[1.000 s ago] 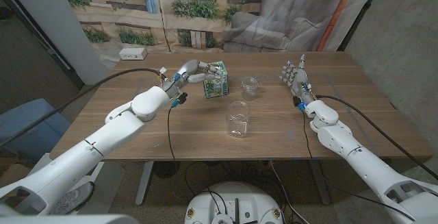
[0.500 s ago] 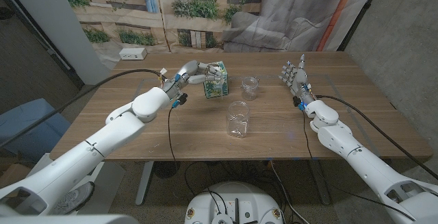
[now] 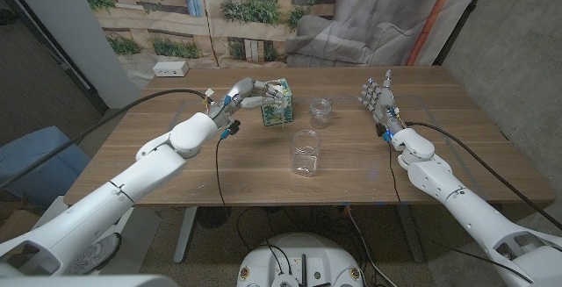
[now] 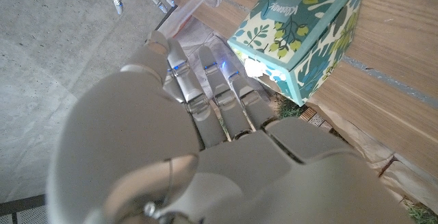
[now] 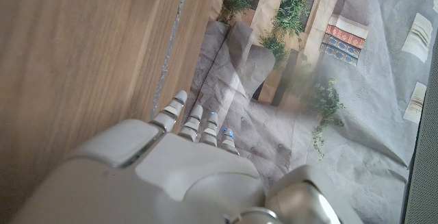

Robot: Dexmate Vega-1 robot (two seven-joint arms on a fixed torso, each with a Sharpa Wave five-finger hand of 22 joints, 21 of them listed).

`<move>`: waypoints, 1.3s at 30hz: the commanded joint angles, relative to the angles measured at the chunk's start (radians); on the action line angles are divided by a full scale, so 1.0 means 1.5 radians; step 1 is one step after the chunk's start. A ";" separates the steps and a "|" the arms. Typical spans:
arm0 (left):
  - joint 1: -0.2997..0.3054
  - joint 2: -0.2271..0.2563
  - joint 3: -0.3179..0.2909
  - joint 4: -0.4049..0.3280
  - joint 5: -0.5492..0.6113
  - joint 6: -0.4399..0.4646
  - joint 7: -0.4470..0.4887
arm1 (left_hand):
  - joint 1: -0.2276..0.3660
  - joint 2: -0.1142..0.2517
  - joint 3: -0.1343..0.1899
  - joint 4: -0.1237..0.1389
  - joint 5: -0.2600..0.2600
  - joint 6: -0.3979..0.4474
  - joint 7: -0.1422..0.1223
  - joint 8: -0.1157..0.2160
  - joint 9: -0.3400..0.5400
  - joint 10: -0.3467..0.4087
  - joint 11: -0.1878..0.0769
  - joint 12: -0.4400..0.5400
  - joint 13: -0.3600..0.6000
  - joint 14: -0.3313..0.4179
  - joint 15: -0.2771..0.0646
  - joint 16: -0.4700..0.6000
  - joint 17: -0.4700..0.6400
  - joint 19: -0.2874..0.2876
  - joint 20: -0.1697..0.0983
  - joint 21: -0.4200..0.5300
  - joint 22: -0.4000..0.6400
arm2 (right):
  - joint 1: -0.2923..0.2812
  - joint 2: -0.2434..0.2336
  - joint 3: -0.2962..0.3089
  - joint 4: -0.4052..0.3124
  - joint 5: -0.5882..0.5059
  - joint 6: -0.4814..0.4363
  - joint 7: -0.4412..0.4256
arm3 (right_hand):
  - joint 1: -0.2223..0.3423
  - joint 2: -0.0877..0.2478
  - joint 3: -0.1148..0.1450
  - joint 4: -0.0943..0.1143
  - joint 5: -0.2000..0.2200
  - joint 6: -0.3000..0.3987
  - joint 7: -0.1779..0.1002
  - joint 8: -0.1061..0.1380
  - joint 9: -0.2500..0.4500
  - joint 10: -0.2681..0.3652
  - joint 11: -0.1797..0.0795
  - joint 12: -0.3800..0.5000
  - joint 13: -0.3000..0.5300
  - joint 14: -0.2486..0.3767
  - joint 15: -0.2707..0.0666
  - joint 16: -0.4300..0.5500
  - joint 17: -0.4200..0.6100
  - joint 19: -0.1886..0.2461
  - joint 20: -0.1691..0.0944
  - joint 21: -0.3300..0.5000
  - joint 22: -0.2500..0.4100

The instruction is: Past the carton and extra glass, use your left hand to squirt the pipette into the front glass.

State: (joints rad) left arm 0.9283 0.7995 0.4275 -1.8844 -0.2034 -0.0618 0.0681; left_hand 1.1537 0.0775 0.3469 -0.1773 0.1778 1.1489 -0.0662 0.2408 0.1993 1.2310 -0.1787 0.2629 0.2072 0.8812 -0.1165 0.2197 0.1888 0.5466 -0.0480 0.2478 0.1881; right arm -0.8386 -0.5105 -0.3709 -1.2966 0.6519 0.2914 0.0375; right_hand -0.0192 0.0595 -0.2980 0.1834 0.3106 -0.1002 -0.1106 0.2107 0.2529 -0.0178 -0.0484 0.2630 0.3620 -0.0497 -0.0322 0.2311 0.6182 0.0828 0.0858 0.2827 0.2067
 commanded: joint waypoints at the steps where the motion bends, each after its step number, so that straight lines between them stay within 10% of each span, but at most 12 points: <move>1: 0.000 -0.001 0.002 0.005 0.016 -0.015 0.001 | 0.010 0.000 -0.002 0.002 0.002 0.004 0.001 0.004 0.003 0.036 -0.026 0.005 0.005 0.010 -0.082 0.005 0.001 0.006 -0.025 0.004 0.001 | 0.000 0.001 0.000 0.000 -0.002 0.000 -0.004 | 0.000 0.039 -0.005 -0.001 0.003 0.000 -0.006 0.004 0.001 -0.002 -0.002 0.001 0.002 -0.005 -0.055 0.004 0.003 0.004 0.001 0.003 0.003; 39: 0.002 0.004 -0.005 0.012 -0.050 0.011 -0.026 | -0.045 -0.018 -0.021 0.021 0.004 -0.047 -0.012 -0.020 0.004 -0.031 -0.028 -0.032 -0.001 -0.036 -0.066 -0.030 -0.010 -0.010 -0.007 -0.004 0.001 | -0.001 0.001 0.000 -0.001 -0.001 0.000 -0.005 | 0.000 0.039 -0.005 -0.001 0.003 0.001 -0.006 0.005 0.001 -0.002 -0.001 0.001 0.002 -0.005 -0.055 0.004 0.003 0.004 0.000 0.004 0.003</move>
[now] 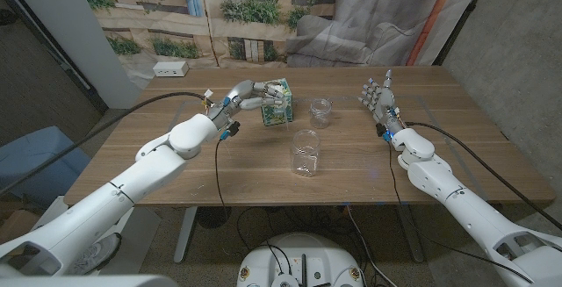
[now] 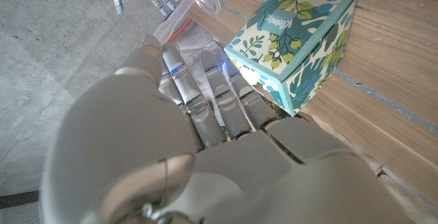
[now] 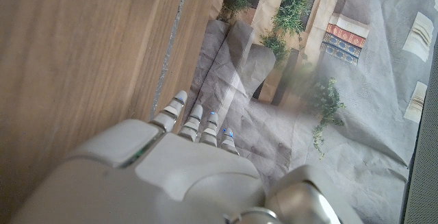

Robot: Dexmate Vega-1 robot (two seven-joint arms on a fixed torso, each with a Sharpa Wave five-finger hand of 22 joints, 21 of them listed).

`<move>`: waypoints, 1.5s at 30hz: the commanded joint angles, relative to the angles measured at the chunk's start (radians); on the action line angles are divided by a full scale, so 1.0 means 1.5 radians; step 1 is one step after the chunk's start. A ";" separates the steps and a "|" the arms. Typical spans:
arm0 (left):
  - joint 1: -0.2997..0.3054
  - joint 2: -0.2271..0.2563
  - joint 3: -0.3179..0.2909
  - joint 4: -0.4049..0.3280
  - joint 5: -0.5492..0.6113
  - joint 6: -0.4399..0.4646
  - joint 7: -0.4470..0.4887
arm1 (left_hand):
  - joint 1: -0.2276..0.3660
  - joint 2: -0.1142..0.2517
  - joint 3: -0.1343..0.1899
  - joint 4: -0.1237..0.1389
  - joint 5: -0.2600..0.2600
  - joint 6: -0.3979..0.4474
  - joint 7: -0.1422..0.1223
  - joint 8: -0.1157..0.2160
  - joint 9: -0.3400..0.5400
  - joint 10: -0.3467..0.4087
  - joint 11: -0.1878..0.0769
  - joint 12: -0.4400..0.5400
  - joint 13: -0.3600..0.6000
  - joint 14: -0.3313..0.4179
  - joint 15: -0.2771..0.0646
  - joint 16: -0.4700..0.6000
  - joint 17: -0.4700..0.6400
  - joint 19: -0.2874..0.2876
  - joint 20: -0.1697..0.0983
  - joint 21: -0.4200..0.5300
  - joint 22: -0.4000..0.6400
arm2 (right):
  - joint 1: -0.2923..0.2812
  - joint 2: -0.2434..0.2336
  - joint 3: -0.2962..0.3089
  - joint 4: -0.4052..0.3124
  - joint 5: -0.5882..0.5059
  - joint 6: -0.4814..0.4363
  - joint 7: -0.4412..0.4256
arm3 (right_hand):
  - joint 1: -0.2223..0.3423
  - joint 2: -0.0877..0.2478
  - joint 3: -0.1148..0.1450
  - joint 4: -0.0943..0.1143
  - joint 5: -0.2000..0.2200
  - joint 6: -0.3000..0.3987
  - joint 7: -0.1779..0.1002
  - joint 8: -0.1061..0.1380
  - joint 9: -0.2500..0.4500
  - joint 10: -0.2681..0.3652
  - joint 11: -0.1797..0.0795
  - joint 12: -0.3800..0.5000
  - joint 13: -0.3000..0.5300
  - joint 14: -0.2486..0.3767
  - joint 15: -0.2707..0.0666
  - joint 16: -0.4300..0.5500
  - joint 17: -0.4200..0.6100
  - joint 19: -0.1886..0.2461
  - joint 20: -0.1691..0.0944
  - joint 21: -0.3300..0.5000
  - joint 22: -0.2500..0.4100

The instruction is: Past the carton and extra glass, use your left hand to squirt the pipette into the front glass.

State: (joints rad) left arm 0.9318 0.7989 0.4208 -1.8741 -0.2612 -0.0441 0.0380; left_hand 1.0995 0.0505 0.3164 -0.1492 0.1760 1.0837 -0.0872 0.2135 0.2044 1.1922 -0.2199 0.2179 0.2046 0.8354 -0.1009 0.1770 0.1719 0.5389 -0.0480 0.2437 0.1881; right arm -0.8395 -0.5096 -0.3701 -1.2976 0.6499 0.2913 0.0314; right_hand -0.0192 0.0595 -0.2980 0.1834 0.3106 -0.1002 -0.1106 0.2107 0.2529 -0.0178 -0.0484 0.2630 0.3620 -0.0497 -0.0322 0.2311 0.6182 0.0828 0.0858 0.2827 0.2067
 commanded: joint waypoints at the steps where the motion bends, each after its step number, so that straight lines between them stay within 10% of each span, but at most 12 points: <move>1: -0.001 0.004 -0.001 0.006 -0.013 -0.002 -0.007 | -0.010 0.000 -0.001 0.003 0.006 -0.006 0.002 -0.002 0.001 -0.006 -0.001 -0.002 0.001 -0.006 -0.077 -0.002 0.001 -0.005 -0.007 -0.002 0.001 | 0.000 0.000 0.000 0.000 0.000 0.000 0.000 | 0.000 0.039 -0.005 -0.001 0.003 0.000 -0.006 0.004 0.001 -0.001 -0.002 0.002 0.002 -0.006 -0.055 0.004 0.003 0.004 0.001 0.004 0.003; 45: 0.003 0.050 -0.021 -0.047 0.039 0.008 0.006 | -0.030 0.011 0.007 -0.001 0.010 -0.014 0.006 -0.005 -0.001 -0.022 -0.001 -0.005 0.001 -0.024 -0.077 -0.003 -0.001 -0.002 -0.005 -0.002 0.001 | 0.000 0.000 0.000 0.000 0.000 0.000 0.000 | 0.000 0.039 -0.005 -0.001 0.003 0.001 -0.006 0.005 0.001 -0.004 -0.001 0.001 0.002 -0.006 -0.056 0.004 0.003 0.004 0.001 0.003 0.003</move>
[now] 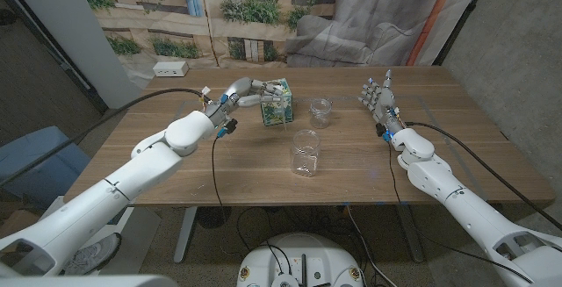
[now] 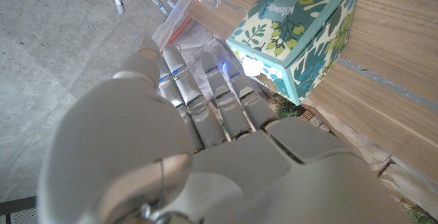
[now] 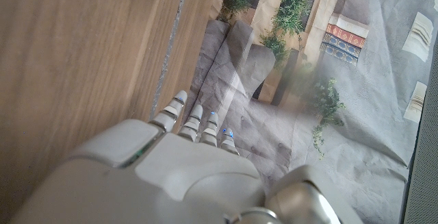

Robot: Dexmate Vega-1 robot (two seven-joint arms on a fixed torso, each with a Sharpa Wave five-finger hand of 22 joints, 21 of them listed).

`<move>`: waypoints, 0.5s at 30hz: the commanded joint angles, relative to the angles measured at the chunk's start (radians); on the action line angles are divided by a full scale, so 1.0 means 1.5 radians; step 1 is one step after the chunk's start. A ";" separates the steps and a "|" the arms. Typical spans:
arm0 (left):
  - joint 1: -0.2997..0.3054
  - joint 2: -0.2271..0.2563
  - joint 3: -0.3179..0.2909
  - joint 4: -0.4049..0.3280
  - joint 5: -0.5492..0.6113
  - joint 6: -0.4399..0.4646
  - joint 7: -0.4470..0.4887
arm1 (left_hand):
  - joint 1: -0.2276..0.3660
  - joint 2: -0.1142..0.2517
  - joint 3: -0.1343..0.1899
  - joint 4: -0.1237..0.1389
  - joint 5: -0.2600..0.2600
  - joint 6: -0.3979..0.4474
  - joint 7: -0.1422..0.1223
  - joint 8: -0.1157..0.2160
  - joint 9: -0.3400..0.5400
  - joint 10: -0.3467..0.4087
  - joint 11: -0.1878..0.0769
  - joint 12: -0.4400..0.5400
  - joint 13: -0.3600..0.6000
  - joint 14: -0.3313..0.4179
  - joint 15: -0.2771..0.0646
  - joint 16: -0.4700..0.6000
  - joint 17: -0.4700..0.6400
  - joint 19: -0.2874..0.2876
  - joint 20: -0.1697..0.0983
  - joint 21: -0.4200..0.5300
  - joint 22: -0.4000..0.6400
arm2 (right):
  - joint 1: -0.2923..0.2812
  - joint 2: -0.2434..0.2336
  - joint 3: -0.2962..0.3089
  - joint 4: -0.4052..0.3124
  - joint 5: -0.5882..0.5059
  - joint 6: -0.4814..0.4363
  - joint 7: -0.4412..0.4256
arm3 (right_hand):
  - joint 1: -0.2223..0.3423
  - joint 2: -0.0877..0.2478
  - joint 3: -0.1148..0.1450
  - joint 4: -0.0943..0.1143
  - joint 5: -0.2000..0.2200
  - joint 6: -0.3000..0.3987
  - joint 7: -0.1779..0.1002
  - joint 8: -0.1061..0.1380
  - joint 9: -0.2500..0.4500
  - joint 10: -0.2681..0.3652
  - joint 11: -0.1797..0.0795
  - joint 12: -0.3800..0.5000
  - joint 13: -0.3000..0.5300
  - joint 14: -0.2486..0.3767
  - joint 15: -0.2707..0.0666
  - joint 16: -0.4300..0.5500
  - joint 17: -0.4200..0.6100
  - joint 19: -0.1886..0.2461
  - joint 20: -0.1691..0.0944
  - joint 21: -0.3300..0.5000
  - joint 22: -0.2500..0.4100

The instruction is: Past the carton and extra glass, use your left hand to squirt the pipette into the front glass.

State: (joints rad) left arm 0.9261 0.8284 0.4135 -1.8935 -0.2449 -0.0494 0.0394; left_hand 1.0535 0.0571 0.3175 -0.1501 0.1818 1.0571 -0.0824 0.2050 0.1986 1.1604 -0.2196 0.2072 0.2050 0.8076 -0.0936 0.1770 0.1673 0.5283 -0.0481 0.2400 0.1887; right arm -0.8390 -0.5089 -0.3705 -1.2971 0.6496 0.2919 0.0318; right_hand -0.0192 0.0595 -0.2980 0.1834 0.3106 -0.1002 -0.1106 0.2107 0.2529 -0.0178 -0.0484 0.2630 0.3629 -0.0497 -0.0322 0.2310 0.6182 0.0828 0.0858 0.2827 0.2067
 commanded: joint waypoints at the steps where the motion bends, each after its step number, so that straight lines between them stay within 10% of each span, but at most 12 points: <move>1: 0.006 0.035 -0.017 -0.037 0.033 0.013 0.003 | 0.000 0.006 0.006 0.000 0.006 0.003 0.002 0.000 0.003 -0.001 -0.001 0.002 0.001 -0.006 -0.081 -0.003 0.002 0.005 -0.005 0.000 0.001 | -0.001 0.000 0.000 -0.001 0.000 0.000 -0.001 | 0.000 0.039 -0.005 -0.001 0.003 0.001 -0.007 0.004 0.001 -0.003 0.000 0.001 0.002 -0.006 -0.056 0.004 0.003 0.004 0.001 0.003 0.004; 15: 0.001 0.073 -0.025 -0.051 0.140 -0.011 0.011 | -0.006 0.006 0.009 -0.002 0.006 0.002 0.004 0.000 0.002 -0.005 -0.001 0.001 0.001 -0.016 -0.080 -0.006 0.000 0.001 -0.003 -0.001 0.001 | -0.001 0.000 0.000 -0.001 0.000 0.000 -0.001 | 0.000 0.039 -0.005 0.000 0.003 0.001 -0.006 0.004 0.001 0.000 0.000 0.002 0.002 -0.006 -0.055 0.004 0.003 0.004 0.000 0.004 0.004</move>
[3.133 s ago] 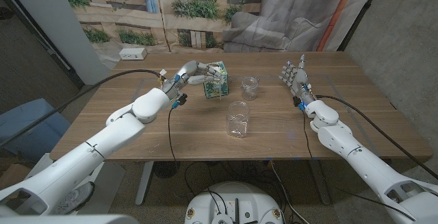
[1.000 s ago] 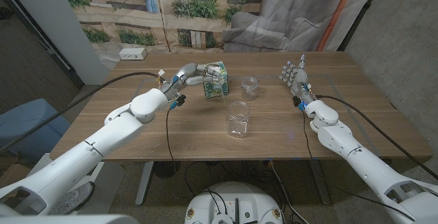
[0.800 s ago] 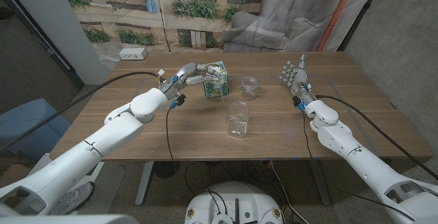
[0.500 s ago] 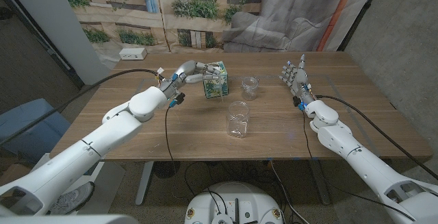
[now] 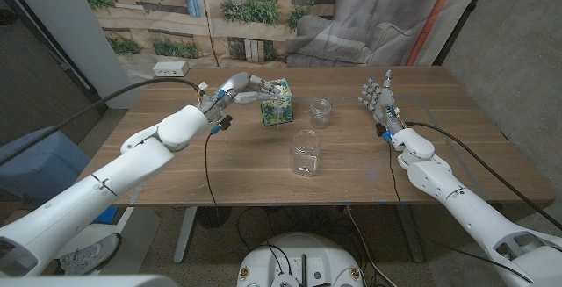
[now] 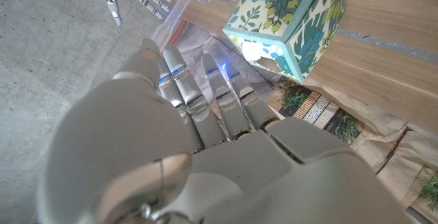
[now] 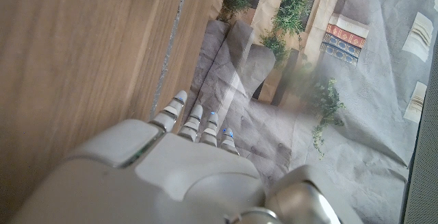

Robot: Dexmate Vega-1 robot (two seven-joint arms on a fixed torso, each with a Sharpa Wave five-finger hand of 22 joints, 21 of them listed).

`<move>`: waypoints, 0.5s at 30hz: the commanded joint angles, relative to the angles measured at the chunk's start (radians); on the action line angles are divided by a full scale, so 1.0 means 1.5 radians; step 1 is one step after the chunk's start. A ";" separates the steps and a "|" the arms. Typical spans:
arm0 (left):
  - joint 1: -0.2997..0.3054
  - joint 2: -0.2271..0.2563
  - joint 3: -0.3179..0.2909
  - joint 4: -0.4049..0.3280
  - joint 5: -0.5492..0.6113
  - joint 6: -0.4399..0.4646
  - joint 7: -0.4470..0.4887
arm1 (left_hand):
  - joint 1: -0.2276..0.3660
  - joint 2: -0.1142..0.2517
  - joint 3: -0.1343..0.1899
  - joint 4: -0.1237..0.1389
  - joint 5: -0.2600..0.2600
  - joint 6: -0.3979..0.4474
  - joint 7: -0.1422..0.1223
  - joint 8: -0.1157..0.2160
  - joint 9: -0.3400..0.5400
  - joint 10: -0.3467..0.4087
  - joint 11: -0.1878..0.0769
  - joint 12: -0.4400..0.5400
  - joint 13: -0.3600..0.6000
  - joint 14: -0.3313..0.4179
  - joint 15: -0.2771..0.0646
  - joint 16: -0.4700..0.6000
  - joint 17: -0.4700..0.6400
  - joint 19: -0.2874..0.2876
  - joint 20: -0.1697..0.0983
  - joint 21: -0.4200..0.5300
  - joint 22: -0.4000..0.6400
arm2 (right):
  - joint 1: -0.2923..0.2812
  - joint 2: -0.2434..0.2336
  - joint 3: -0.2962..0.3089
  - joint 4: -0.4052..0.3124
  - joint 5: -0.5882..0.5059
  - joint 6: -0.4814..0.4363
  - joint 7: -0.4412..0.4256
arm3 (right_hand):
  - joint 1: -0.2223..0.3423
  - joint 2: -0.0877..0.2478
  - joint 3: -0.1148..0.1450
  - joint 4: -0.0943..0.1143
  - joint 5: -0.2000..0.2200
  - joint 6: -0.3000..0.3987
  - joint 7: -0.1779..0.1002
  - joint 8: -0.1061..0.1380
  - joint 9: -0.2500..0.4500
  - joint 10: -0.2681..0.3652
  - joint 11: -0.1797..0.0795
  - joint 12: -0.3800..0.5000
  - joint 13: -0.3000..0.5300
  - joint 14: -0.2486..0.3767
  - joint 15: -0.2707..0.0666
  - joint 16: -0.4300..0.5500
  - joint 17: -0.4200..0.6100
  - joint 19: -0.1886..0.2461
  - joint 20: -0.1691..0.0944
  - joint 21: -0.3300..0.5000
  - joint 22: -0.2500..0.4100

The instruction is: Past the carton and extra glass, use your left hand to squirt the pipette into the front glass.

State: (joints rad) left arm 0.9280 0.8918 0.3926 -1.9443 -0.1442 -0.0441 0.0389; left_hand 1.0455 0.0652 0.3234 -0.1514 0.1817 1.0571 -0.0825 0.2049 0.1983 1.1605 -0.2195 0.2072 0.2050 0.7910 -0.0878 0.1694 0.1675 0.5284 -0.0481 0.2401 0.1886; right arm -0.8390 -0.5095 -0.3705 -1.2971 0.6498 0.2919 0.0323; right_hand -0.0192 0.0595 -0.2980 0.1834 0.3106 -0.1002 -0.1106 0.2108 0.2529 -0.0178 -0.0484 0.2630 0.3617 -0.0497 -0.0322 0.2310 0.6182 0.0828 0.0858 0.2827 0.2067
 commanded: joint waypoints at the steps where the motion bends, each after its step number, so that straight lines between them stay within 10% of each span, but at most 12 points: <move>1: 0.001 0.032 -0.013 -0.018 0.080 -0.015 0.015 | -0.001 0.001 0.005 -0.001 0.006 0.002 0.004 0.000 0.002 -0.005 -0.001 0.001 0.001 -0.005 -0.084 -0.001 0.000 0.001 -0.003 -0.002 0.001 | -0.001 0.000 0.000 -0.001 0.000 0.000 -0.001 | 0.000 0.039 -0.005 0.000 0.003 0.001 -0.006 0.004 0.001 0.001 0.000 0.003 0.002 -0.005 -0.056 0.004 0.003 0.004 0.000 0.004 0.004; 15: 0.008 0.051 -0.024 -0.026 0.159 -0.028 0.022 | 0.001 0.003 0.010 -0.004 0.007 0.006 0.005 0.002 0.002 -0.005 -0.001 0.002 0.001 -0.008 -0.085 0.000 0.000 0.001 -0.003 -0.002 0.001 | 0.000 0.000 0.000 0.000 0.000 0.000 -0.001 | 0.000 0.039 -0.005 -0.001 0.003 0.001 -0.005 0.005 0.001 0.000 -0.002 0.003 0.002 -0.005 -0.055 0.004 0.003 0.004 0.001 0.004 0.004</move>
State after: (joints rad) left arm 0.9297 0.9417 0.3716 -1.9710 0.0014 -0.0732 0.0607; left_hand 1.0457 0.0650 0.3293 -0.1561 0.1895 1.0598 -0.0799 0.2049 0.1974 1.1606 -0.2194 0.2072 0.2050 0.7841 -0.0843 0.1694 0.1675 0.5284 -0.0481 0.2401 0.1885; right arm -0.8395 -0.5092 -0.3704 -1.2974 0.6498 0.2919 0.0310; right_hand -0.0192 0.0595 -0.2980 0.1834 0.3106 -0.1002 -0.1106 0.2107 0.2529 -0.0178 -0.0484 0.2630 0.3618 -0.0497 -0.0322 0.2311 0.6182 0.0828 0.0858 0.2827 0.2067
